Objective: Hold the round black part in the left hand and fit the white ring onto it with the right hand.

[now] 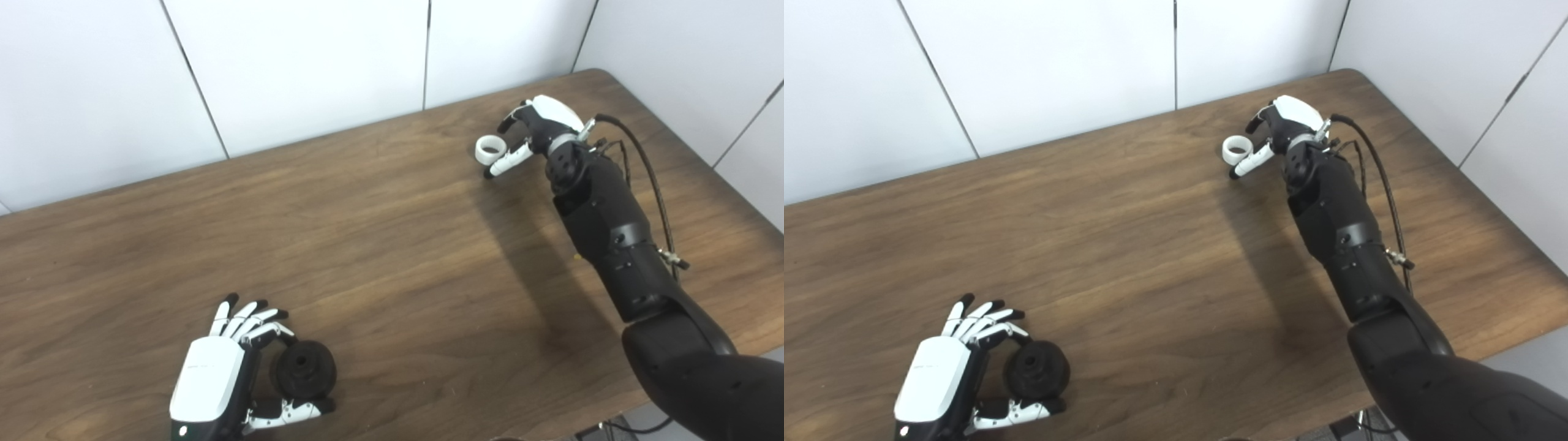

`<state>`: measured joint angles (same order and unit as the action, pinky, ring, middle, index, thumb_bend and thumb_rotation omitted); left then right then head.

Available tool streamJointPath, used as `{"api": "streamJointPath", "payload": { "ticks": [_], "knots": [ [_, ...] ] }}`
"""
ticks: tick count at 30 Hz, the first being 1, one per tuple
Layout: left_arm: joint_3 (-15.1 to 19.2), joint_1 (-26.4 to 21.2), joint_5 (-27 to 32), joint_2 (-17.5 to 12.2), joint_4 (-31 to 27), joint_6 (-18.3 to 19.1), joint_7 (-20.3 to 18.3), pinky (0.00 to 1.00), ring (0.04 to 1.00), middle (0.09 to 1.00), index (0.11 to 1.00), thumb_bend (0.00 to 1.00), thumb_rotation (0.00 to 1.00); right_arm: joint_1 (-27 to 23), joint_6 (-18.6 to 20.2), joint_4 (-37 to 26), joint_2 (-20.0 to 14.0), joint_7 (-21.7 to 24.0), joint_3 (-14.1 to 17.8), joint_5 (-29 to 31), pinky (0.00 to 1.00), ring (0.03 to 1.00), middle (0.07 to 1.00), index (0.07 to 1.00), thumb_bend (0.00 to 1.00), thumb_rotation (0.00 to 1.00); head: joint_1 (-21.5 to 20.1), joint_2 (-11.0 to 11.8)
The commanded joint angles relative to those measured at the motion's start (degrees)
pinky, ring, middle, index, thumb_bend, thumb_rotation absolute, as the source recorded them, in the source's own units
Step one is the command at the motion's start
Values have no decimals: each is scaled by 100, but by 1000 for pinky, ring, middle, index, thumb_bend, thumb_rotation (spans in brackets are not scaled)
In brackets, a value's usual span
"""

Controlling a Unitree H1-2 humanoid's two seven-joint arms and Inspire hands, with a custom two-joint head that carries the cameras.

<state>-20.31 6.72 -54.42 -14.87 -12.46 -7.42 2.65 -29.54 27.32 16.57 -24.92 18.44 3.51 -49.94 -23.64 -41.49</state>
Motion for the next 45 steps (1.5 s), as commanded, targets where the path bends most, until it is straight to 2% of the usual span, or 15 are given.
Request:
{"api": "streamJointPath", "payload": {
  "ticks": [1,12,25,45],
  "knots": [
    [3,21,-91,-52,-79,21,-62,1000,872,771,484,523,49,-299,-40,-79,-67,-125,-6,-50,1000,1000,980,702,887,215,10,-8],
    [1,55,-113,-29,-170,59,-136,1000,875,774,484,523,49,-244,-42,-59,-70,-215,-165,190,1000,1000,966,662,870,211,24,-14],
    [-9,74,-158,-20,-197,86,-179,1000,880,775,484,523,49,-342,-41,-69,169,-154,45,48,1000,1000,957,673,846,213,108,-51],
    [0,126,-243,-12,-275,110,-207,1000,871,768,484,523,50,-300,-41,-2,193,-331,33,146,1000,1000,942,662,842,184,152,-109]
  ]
}}
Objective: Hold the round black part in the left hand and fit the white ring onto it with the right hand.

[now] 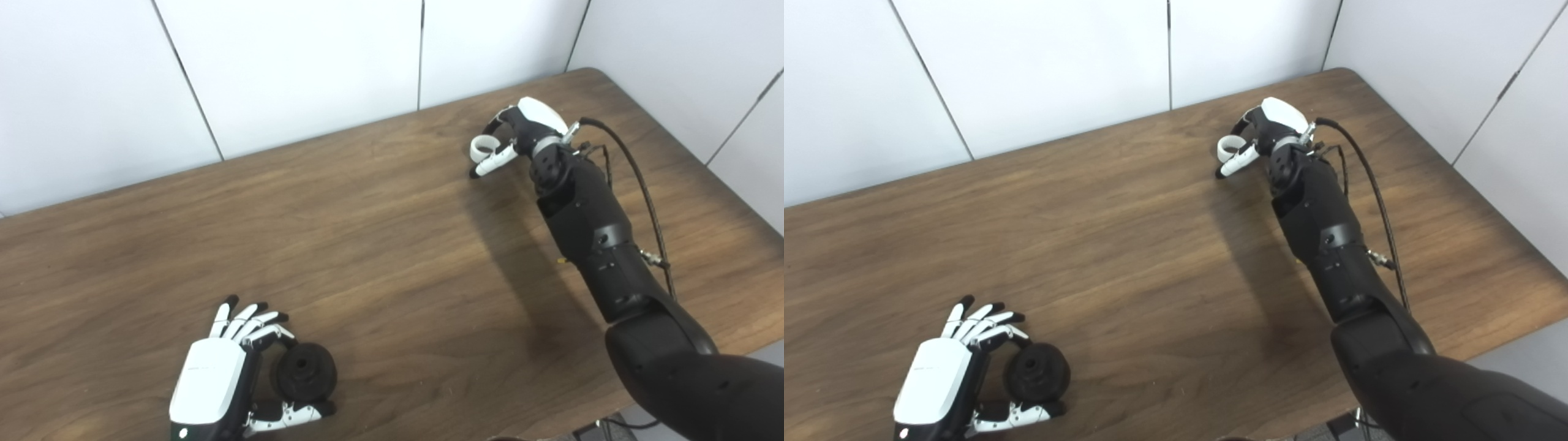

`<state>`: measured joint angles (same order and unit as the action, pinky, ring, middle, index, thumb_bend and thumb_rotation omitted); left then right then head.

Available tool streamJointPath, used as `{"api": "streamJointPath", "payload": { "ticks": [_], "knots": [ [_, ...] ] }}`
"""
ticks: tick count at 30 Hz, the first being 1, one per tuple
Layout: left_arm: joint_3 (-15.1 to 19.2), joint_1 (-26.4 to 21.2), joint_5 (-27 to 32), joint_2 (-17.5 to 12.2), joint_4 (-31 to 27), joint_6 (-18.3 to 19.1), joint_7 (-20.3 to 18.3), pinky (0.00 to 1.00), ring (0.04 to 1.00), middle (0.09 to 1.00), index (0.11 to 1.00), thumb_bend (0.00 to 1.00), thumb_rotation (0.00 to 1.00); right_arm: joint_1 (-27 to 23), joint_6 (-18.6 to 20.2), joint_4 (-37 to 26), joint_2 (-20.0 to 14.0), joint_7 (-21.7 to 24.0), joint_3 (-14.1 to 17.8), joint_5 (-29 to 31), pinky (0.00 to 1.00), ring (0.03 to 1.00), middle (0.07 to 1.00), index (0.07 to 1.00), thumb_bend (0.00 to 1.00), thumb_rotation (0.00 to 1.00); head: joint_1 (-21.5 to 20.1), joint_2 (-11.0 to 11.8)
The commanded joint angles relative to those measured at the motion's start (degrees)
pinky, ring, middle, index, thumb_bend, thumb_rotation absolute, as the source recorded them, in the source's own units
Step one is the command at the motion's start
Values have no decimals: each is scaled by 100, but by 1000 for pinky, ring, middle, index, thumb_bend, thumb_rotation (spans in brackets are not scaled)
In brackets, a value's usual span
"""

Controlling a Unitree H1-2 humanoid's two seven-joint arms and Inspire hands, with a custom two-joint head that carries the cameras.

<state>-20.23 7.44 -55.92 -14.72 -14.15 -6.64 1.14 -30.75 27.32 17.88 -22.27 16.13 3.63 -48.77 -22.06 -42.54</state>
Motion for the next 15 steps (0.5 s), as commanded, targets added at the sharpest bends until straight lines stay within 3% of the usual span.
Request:
{"api": "streamJointPath", "payload": {
  "ticks": [1,15],
  "knots": [
    [-7,58,-92,-24,-114,37,-64,1000,870,768,484,523,50,-170,-40,-152,-79,-92,29,48,1000,1000,941,661,843,183,-7,-4],
    [11,66,-72,-34,-149,43,-89,1000,869,768,484,523,50,-88,-41,-196,-290,-115,-168,237,1000,1000,926,632,841,192,-19,-16]
  ]
}}
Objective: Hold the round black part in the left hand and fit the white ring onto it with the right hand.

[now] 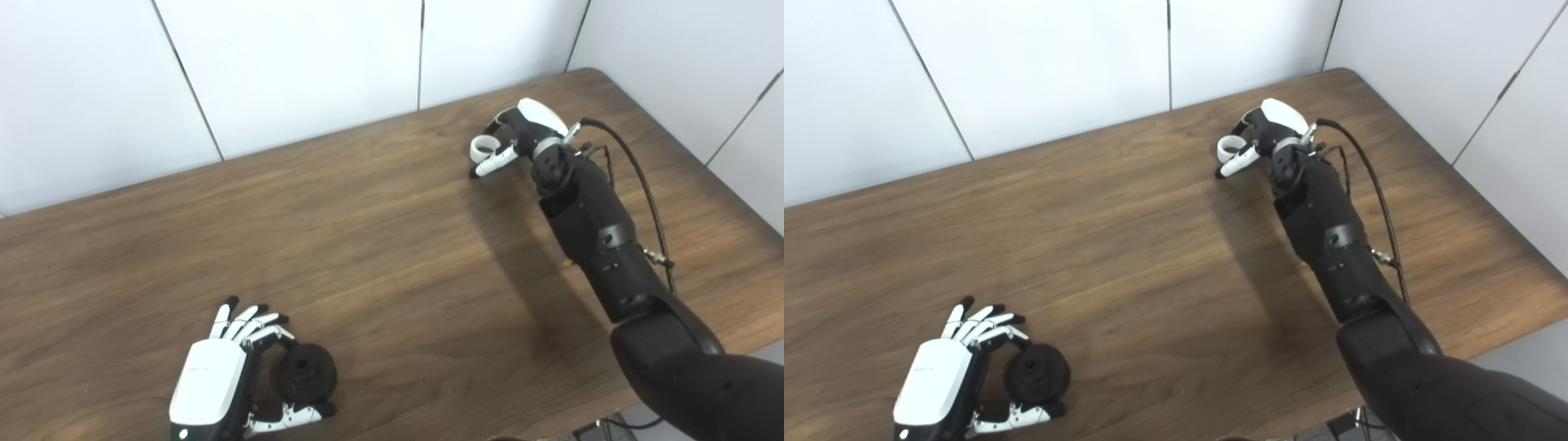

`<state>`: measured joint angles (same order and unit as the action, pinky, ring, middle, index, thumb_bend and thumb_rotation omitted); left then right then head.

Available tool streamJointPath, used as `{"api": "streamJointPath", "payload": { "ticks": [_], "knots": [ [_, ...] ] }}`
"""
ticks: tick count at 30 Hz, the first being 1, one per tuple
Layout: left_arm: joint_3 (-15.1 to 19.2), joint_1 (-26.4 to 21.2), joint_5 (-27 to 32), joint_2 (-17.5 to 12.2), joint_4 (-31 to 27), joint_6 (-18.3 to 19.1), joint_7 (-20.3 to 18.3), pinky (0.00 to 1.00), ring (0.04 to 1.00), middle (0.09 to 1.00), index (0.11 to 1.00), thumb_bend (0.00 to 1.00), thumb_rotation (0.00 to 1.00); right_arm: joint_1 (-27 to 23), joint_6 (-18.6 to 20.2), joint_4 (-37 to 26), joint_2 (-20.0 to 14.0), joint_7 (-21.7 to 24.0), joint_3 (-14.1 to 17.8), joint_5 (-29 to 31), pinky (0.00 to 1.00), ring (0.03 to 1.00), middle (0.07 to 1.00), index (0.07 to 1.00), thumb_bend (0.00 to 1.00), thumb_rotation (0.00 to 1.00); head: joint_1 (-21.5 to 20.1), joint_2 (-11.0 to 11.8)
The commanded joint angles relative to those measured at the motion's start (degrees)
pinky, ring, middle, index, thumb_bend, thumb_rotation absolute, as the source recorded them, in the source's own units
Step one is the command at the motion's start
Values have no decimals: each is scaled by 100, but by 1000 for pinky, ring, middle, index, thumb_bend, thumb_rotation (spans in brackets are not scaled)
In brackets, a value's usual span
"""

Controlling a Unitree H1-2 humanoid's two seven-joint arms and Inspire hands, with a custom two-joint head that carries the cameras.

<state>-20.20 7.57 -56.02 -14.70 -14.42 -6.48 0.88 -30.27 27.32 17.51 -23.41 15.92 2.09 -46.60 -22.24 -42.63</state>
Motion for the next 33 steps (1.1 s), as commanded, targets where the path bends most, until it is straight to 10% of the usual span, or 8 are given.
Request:
{"api": "streamJointPath", "payload": {
  "ticks": [1,7,11,33],
  "knots": [
    [8,52,-64,-35,-124,30,-67,1000,869,767,484,523,50,-133,-41,-161,-180,-100,-17,29,1000,1000,924,627,841,190,-2,-7],
    [3,46,-75,-39,-81,-5,-7,1000,868,766,484,523,50,-140,-51,-100,-167,-361,-86,189,1000,1000,887,593,841,158,-12,-11],
    [-6,48,-93,-44,-88,-10,-4,1000,868,767,484,523,50,-115,-140,-62,-142,-759,-116,413,1000,1000,901,494,541,135,8,-17],
    [-1,30,-148,11,-75,22,35,1000,865,763,484,523,50,49,-75,-233,-473,-957,-527,943,1000,1000,873,486,522,128,31,-13]
  ]
}}
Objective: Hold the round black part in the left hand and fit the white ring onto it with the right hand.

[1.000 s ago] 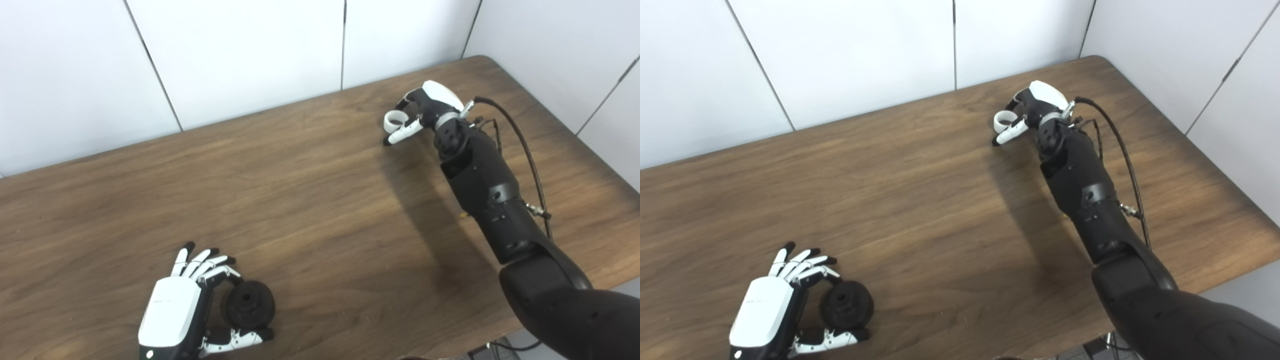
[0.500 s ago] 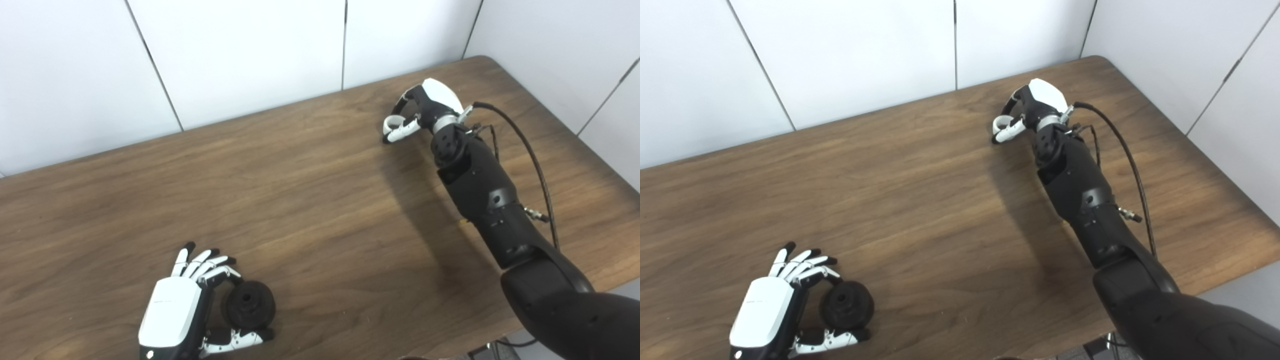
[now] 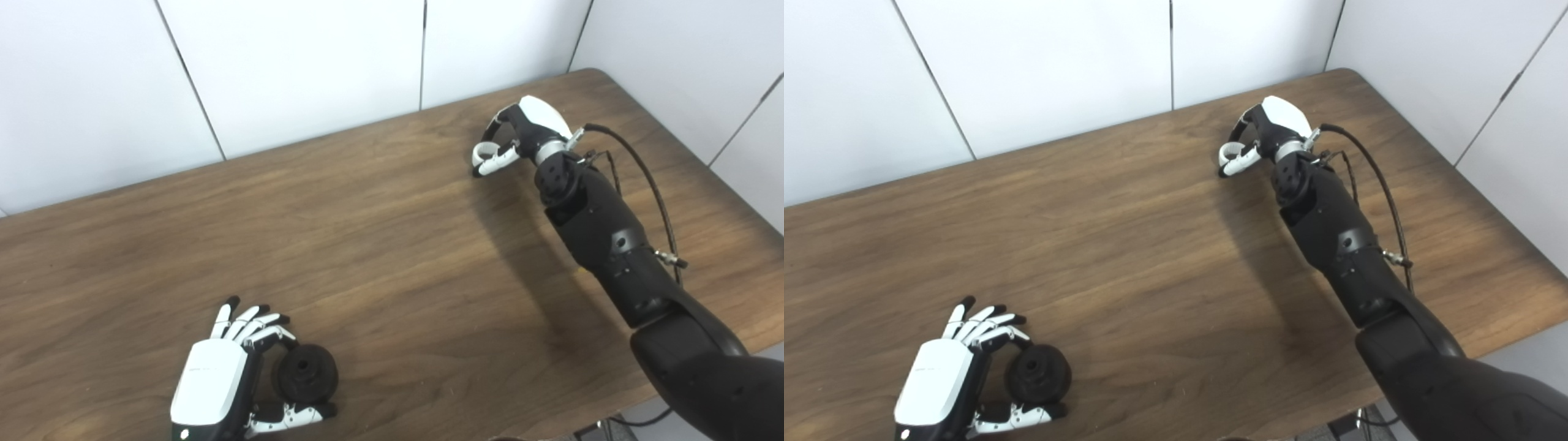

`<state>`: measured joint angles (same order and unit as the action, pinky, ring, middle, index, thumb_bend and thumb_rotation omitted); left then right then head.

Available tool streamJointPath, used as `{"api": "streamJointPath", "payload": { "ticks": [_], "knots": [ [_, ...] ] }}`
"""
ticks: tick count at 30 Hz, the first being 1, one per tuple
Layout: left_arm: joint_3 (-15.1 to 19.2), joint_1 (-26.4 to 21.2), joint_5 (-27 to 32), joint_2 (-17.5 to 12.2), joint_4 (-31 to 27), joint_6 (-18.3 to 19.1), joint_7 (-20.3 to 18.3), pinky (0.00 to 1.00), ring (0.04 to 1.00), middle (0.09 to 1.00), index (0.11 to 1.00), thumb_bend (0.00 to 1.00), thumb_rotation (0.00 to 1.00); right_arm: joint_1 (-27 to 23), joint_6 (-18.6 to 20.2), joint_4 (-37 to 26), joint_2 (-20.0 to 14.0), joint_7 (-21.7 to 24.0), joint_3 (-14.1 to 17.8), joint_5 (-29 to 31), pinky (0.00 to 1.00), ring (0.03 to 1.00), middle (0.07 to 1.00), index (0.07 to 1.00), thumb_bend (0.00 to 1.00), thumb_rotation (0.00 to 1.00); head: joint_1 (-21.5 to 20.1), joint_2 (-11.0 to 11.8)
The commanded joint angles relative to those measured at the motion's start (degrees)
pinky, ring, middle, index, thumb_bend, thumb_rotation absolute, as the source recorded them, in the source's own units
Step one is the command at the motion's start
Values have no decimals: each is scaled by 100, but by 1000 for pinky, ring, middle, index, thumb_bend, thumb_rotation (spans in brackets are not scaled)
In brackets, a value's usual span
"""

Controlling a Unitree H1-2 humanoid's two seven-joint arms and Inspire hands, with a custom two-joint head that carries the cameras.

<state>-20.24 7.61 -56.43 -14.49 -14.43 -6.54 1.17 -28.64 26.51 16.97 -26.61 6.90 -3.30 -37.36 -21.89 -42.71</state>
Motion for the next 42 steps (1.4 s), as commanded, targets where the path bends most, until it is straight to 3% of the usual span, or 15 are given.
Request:
{"api": "streamJointPath", "payload": {
  "ticks": [1,7,18,22,25,30,42],
  "knots": [
    [-1,28,-113,-7,-75,26,8,1000,866,763,484,523,50,-97,-7,-208,-158,-72,12,41,1000,1000,874,486,522,128,6,-5],
    [-17,21,-158,33,-61,35,12,1000,866,761,484,523,50,61,-307,-572,-189,-189,25,197,1000,994,864,487,521,128,86,20],
    [-104,-12,-321,113,7,63,9,1000,863,757,484,524,52,246,-405,-1586,-254,138,-205,289,1000,988,846,485,523,132,333,40],
    [-162,-22,-391,161,-8,113,-13,1000,864,756,484,524,53,317,-126,-2251,-241,551,-367,274,944,982,850,485,524,133,572,33],
    [-222,-36,-442,206,2,162,-18,1000,866,756,484,524,53,412,-124,-2676,-225,791,-490,277,985,980,841,484,524,134,774,13],
    [-300,-64,-563,285,29,221,7,1000,866,759,484,524,54,584,-72,-3354,-117,1226,-709,304,845,964,845,484,524,133,849,-57],
    [-487,-142,-801,507,51,430,-90,1000,884,771,485,524,54,842,37,-4545,213,2421,-1043,177,932,957,829,483,525,136,1572,-221]
  ]
}}
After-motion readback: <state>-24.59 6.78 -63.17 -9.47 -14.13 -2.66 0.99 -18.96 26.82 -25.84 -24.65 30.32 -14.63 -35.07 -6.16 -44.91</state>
